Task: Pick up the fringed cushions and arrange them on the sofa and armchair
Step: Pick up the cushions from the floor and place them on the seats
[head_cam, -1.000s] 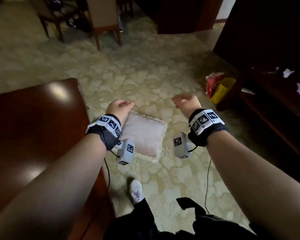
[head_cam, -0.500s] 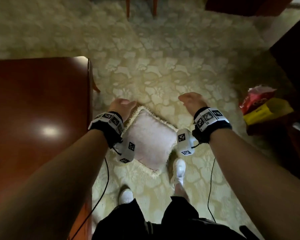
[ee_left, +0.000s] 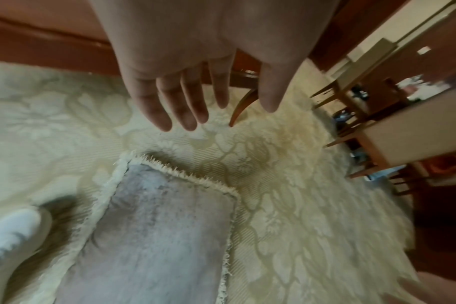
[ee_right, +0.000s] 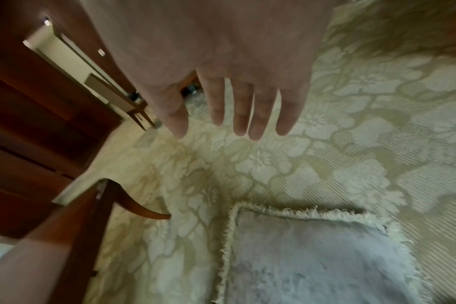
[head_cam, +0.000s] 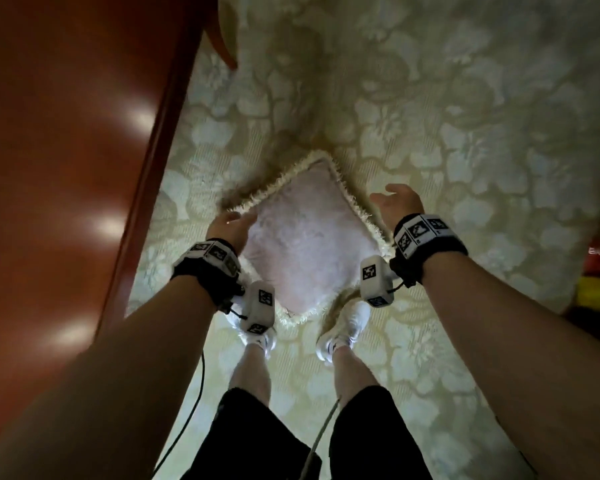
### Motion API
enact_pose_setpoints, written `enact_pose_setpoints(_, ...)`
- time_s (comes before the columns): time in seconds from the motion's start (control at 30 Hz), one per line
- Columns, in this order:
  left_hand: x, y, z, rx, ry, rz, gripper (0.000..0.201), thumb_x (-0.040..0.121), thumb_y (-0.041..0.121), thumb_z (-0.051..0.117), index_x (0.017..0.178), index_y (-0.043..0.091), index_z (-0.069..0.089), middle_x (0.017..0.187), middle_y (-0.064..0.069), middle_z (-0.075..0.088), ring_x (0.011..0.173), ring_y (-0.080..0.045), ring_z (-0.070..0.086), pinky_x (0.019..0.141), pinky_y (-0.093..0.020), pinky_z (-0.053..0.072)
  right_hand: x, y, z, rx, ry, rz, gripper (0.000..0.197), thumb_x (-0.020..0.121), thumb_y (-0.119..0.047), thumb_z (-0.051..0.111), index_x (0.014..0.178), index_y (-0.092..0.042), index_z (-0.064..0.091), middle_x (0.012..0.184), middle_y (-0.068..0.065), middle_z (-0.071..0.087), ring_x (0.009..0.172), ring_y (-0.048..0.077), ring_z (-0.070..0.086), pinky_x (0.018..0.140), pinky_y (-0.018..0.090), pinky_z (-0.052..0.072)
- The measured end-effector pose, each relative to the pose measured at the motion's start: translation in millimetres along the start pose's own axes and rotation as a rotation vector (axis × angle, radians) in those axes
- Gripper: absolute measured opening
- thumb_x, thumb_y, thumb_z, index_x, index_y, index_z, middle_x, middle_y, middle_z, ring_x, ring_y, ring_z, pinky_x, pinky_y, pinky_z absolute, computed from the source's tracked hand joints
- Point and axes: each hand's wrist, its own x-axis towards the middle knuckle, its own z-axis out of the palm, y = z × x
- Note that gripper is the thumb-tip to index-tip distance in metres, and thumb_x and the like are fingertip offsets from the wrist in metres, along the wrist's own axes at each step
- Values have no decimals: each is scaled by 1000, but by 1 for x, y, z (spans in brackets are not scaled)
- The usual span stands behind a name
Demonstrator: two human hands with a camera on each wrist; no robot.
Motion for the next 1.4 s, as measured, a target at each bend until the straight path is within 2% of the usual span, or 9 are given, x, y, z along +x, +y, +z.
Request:
enact_pose_setpoints(0.33,189,-141,99,-127,104,-298,78,92,41,71,155,15,35,156,-14,43,140,-35,47,114,-51,45,171,119,125,-247,-25,105,66,87,-45,66,141,-14,45,144,12,49,128,32,51,101,39,44)
enact_pose_setpoints(0.47,242,-187,127,-159,122,-366,107,71,63,78,157,24,28,153,-18,49,137,-42,52,115,-56,43,222,153,158,-256,-30,110,64,93,-35,65,146,-8,41,149,11,46,135,30,46,97,31,40)
enact_pose_setpoints(0.7,291,-231,165,-160,165,-351,102,83,53,76,161,19,19,167,-9,28,149,-35,37,121,-48,36,291,179,200,-320,-10,61,95,85,-55,66,155,-10,21,162,9,24,148,26,29,118,35,28)
enact_pose_setpoints(0.83,300,-239,182,-166,190,-294,96,93,41,70,162,7,13,169,-10,24,154,-26,29,118,-26,23,320,191,214,-308,-18,50,103,80,-65,65,156,-14,18,162,8,25,148,27,29,120,42,27)
enact_pose_setpoints(1.0,323,-256,192,-167,247,-284,100,83,43,80,158,5,26,158,-11,44,145,-26,45,122,-33,32,336,200,234,-214,10,-41,83,80,-64,65,146,-19,41,139,-2,55,125,19,53,102,28,42)
enact_pose_setpoints(1.17,346,-263,191,-240,285,-341,104,78,55,80,155,7,29,152,-13,48,139,-31,50,120,-41,38,332,194,226,-170,-25,19,62,88,-53,64,136,-17,48,87,-18,49,75,2,52,48,0,34)
enact_pose_setpoints(1.23,350,-262,190,-235,276,-373,106,77,62,77,154,9,28,151,-14,48,137,-33,51,118,-45,41,339,197,224,-167,-48,44,74,87,-62,58,142,-16,42,105,-14,58,90,3,58,67,-5,36)
enact_pose_setpoints(1.3,350,-261,192,-247,286,-390,108,76,64,77,155,9,27,150,-13,48,136,-32,52,118,-45,41,342,198,226,-226,-46,131,101,75,-84,48,149,-17,35,145,5,49,129,24,50,105,25,35)
enact_pose_setpoints(1.4,347,-262,191,-319,310,-366,129,54,81,79,153,11,34,147,-10,54,135,-29,53,120,-41,38,343,201,227,-263,-40,192,131,48,-99,44,151,-19,33,155,12,39,139,35,41,115,50,29)
